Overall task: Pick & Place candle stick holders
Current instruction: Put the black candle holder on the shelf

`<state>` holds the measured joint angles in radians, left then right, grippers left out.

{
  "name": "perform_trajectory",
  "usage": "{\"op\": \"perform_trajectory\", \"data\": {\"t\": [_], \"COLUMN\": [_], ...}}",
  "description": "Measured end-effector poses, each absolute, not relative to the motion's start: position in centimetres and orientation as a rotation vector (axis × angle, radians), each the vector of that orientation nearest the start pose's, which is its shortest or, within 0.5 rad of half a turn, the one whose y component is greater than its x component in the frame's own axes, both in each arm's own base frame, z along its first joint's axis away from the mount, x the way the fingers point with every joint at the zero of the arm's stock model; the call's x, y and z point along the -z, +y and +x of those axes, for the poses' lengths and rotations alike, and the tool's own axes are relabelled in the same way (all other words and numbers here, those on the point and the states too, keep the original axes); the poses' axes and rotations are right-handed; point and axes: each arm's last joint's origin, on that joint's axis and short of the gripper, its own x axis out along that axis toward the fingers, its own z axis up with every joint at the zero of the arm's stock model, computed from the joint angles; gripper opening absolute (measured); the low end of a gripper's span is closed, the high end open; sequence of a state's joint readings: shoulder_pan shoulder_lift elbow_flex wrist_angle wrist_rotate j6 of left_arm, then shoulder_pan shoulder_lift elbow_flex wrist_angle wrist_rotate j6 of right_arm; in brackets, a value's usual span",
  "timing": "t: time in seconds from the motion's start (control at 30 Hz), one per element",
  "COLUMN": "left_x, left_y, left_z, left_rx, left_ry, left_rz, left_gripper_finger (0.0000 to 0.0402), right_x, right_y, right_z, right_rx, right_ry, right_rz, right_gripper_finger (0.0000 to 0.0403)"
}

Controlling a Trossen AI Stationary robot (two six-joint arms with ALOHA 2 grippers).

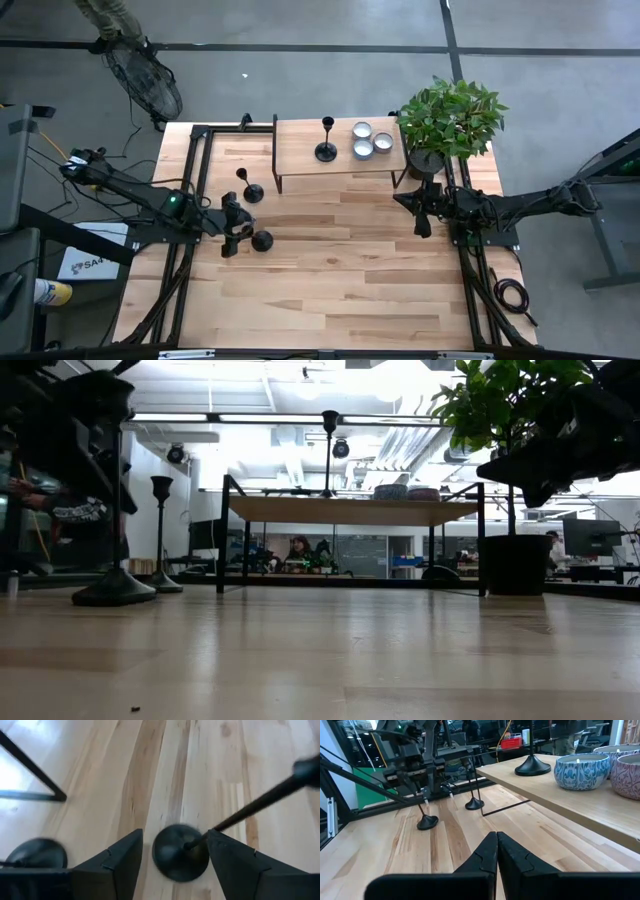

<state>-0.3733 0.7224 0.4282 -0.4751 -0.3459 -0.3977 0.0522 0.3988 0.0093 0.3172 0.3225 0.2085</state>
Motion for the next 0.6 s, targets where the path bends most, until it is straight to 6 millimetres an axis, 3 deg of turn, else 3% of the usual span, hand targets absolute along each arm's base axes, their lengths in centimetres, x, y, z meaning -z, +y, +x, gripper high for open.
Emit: {"op": "perform_trajectory", "data": {"t": [0.27,0.6], "left_x": [-19.56,-20.20], "left_y": [-4.11,-4.26], "left_z": [13.08,13.66], "left_rx": [-0.115,-0.117], "left_ry": [0.758,0.668], "left_rz": [-0.094,-0.111], "left_gripper_finger": [0.0230,0.0230], "right_x": [-16.16,-16.16], "right_y": [-0.28,-0.29], "right_z": [12.14,12.14], "right_rx": [0.276,0.277], "right_ry": [0.043,0.043], "right_rz": [0.194,0.194], "right_gripper_finger": [0.0003,0.0003]}}
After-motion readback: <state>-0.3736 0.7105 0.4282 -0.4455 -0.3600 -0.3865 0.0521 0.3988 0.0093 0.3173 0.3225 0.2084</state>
